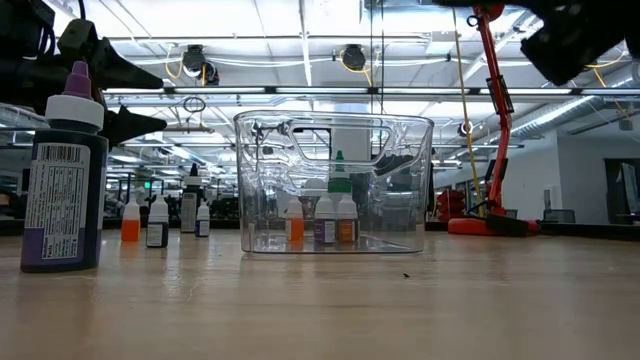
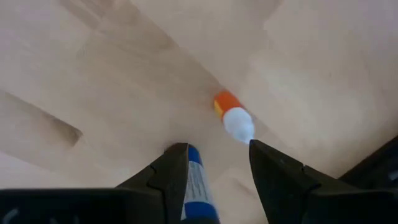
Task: Pick & Place food coloring
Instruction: Put the small yellow food coloring bottle into the transparent bin
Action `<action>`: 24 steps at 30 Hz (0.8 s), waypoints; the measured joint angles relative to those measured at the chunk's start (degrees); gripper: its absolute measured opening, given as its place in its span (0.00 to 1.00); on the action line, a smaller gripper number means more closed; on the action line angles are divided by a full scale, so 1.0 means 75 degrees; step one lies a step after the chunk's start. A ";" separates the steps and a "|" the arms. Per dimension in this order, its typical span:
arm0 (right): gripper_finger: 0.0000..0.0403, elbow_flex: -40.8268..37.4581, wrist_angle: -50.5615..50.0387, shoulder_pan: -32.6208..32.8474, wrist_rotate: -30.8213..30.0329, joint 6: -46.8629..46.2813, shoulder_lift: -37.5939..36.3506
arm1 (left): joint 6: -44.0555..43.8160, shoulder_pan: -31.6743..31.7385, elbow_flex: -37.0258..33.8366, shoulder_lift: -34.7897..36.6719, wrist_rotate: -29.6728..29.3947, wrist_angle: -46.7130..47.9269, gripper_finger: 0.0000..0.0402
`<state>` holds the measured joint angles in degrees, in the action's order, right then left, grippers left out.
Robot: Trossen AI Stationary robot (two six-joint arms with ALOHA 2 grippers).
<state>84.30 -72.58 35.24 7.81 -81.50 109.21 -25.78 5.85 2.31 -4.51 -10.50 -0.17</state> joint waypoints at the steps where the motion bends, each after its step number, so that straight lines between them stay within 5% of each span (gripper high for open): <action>1: 0.39 -0.0049 0.0045 -0.0015 -0.0014 0.0064 0.0000 | 0.0000 0.0000 0.0000 0.0002 0.0000 -0.0002 0.94; 24: 0.39 -0.0723 0.0509 -0.0102 -0.0002 0.0327 -0.0003 | 0.0000 0.0002 0.0000 0.0000 0.0000 -0.0002 0.94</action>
<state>78.87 -68.76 34.48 7.79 -79.05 109.19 -25.78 5.87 2.31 -4.51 -10.50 -0.19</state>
